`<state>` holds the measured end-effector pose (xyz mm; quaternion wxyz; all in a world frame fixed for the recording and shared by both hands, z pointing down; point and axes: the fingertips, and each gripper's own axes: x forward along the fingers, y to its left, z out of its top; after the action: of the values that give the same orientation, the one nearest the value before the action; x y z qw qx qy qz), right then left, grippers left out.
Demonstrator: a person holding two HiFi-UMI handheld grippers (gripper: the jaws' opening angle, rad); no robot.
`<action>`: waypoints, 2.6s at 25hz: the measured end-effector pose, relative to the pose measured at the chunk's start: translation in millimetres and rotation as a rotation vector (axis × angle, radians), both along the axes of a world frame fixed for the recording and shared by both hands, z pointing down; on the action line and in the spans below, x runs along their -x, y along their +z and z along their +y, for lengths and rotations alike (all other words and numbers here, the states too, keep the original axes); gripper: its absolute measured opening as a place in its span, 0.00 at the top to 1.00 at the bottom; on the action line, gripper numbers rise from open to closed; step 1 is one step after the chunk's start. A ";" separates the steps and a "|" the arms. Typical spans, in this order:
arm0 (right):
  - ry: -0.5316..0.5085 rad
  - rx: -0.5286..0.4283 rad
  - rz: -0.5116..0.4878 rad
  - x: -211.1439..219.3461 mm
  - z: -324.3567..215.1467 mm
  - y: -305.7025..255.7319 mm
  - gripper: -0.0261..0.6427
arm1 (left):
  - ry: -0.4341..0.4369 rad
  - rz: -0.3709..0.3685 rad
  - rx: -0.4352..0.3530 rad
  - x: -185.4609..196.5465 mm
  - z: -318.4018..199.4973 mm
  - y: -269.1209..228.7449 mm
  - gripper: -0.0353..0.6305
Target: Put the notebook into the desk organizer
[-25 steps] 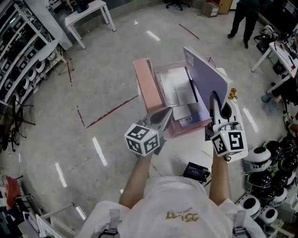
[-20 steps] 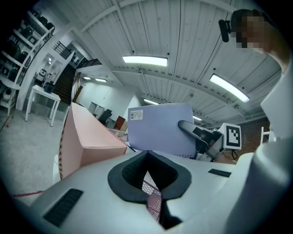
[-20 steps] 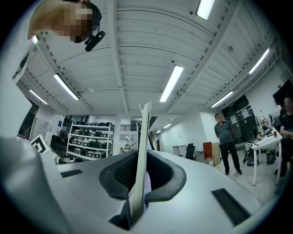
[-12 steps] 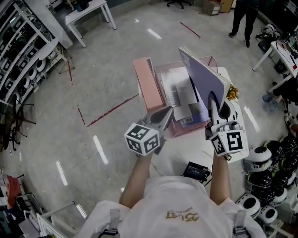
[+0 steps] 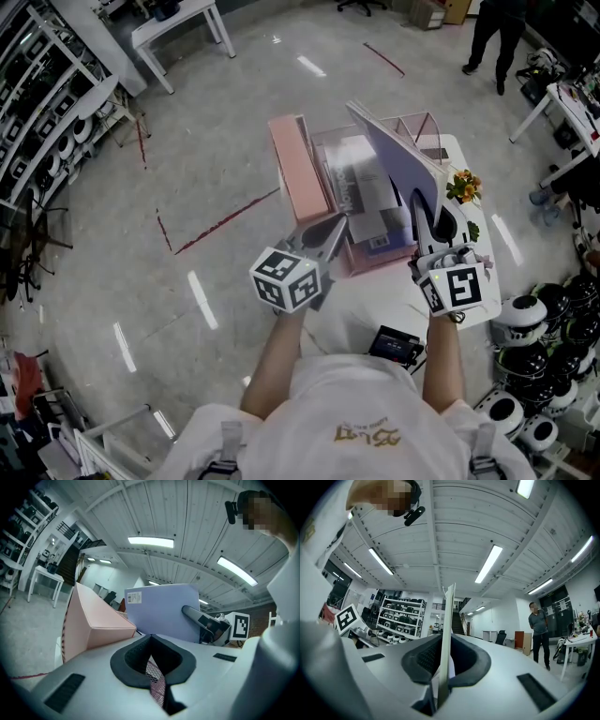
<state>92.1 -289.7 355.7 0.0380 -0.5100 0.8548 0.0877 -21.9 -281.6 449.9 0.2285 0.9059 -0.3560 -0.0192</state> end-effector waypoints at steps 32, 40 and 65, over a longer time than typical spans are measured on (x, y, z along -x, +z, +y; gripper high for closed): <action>-0.152 0.011 0.512 41.0 9.3 67.4 0.89 | -0.012 -0.010 0.022 4.0 -0.6 10.1 0.92; -0.198 0.079 0.539 45.4 13.8 90.8 0.89 | -0.020 -0.007 0.025 5.2 0.0 11.7 0.92; -0.396 0.302 0.643 53.0 18.5 122.2 0.74 | -0.022 0.011 0.036 10.0 -1.1 13.0 0.92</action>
<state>39.1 -271.2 477.9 -0.2905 -0.2820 0.9081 0.1071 -31.8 -282.8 462.9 0.2465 0.8976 -0.3649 -0.0205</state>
